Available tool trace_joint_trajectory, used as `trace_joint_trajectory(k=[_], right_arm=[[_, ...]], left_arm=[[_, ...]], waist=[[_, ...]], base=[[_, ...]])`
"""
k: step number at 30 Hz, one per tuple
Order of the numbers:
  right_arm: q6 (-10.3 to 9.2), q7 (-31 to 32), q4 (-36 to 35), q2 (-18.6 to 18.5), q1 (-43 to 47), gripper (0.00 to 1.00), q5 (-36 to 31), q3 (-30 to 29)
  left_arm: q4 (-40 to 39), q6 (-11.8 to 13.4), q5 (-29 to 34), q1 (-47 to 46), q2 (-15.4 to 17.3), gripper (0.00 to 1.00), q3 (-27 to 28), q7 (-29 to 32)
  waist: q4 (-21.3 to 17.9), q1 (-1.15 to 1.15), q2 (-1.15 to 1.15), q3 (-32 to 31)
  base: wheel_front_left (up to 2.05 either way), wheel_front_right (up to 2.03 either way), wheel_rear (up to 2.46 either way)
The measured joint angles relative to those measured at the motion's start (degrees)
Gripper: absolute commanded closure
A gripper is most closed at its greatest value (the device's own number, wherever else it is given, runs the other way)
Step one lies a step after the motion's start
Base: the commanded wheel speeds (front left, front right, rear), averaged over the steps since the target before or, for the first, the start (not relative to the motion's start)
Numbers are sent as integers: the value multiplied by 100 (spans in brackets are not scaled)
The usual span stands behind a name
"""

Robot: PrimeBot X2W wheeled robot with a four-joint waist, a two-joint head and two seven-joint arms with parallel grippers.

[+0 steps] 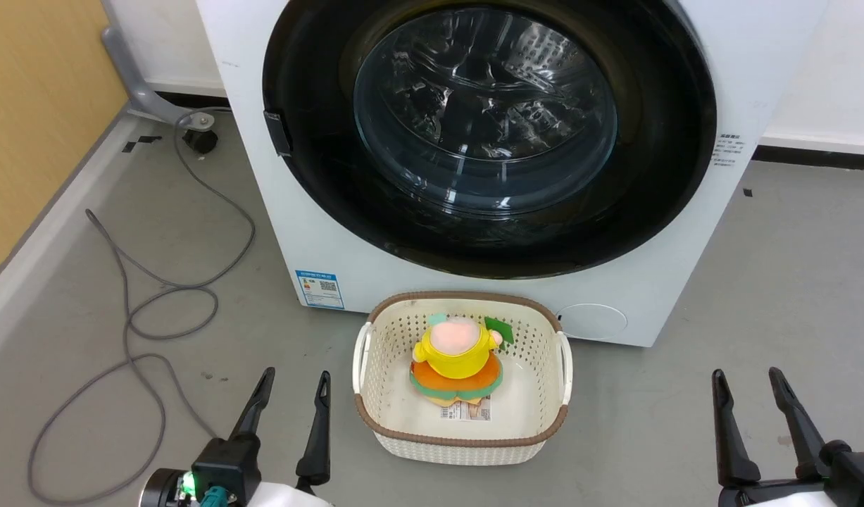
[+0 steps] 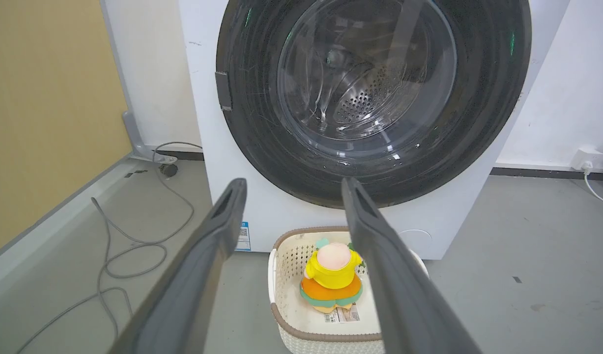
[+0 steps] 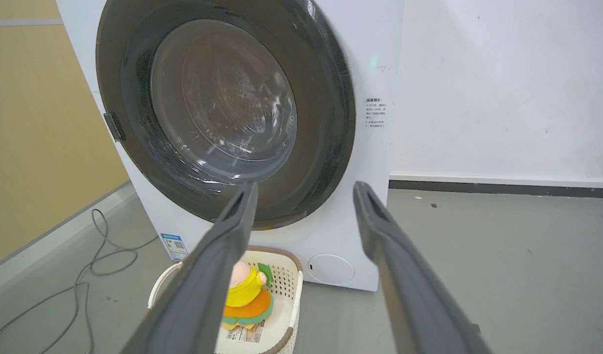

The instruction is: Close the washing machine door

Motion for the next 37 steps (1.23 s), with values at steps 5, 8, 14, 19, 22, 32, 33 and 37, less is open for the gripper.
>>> trace_joint_trajectory(k=[5, 8, 14, 19, 22, 32, 33, 37], right_arm=[[1, 2, 2, 0, -1, 100, 8, 0], [1, 11, 2, 0, -1, 100, 8, 2], [1, 87, 2, 0, -4, 100, -2, 18], [1, 144, 1, 0, -13, 100, -25, 37], [1, 159, 1, 0, -17, 100, -46, 47], [1, 279, 0, 0, -50, 100, -97, 87], [1, 305, 0, 0, -56, 100, -97, 92], [1, 337, -2, 0, -66, 100, -135, 107]], left_arm=[[-8, -3, -4, -2, -2, 100, -7, 10], [-10, -3, -4, -2, -2, 100, -4, 26], [-31, -3, 1, -2, -3, 100, 15, 90], [-56, -3, 3, -2, -3, 100, 38, 156], [-69, -3, 23, -3, -3, 100, 56, 190], [-127, -3, 63, -7, -3, 100, 114, 308], [-130, -3, 67, -8, -3, 100, 122, 313], [-151, -2, 103, -9, -3, 100, 136, 365]], waist=[[-7, 0, 0, 0], [-15, 0, 0, -3], [-34, 0, 0, -9], [-50, 0, 0, -14], [-59, 0, 0, -17], [-90, 1, 0, -28], [-94, 0, 0, -29], [-106, 0, 0, -33]], base=[[0, 0, 0], [0, 0, 0], [0, 0, 0], [0, 0, 0], [0, 0, 0], [0, 0, 0], [0, 0, 0], [0, 0, 0]])
